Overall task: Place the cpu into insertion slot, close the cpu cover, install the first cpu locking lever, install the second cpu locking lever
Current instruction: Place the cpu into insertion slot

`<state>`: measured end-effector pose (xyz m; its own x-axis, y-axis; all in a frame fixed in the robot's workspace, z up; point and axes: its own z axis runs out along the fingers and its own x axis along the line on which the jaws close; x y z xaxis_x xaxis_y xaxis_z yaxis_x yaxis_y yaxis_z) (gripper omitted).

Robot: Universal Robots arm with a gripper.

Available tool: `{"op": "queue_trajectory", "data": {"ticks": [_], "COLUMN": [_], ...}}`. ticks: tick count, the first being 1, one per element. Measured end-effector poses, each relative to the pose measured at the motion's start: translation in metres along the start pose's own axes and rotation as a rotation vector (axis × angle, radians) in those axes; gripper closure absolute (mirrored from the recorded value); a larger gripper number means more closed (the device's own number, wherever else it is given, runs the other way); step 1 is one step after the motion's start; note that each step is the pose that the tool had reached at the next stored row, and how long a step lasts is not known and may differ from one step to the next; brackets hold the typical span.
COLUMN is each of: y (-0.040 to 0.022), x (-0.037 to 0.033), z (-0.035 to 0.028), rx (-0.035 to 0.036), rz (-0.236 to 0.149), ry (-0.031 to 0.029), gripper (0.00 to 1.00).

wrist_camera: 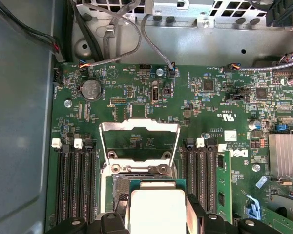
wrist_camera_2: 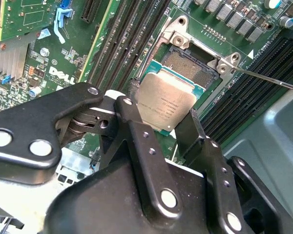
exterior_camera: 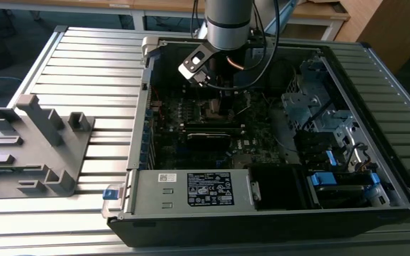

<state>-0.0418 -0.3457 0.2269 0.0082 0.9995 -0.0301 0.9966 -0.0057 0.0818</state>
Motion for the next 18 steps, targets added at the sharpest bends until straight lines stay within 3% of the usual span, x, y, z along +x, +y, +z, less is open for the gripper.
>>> {"op": "queue_trajectory", "data": {"ticks": [7,10,11,18], "y": [0.0000,0.0000,0.0000,0.0000], "x": [0.0000,0.0001,0.0000,0.0000], "z": [0.0001,0.0003,0.0002,0.0003], "rx": [0.0008,0.0127,0.0138,0.0140], "rz": [0.000,0.000,0.000,-0.012], "ry": [0.0000,0.0003,0.0000,0.0010], "gripper": [0.46,0.46,0.46,0.46]}}
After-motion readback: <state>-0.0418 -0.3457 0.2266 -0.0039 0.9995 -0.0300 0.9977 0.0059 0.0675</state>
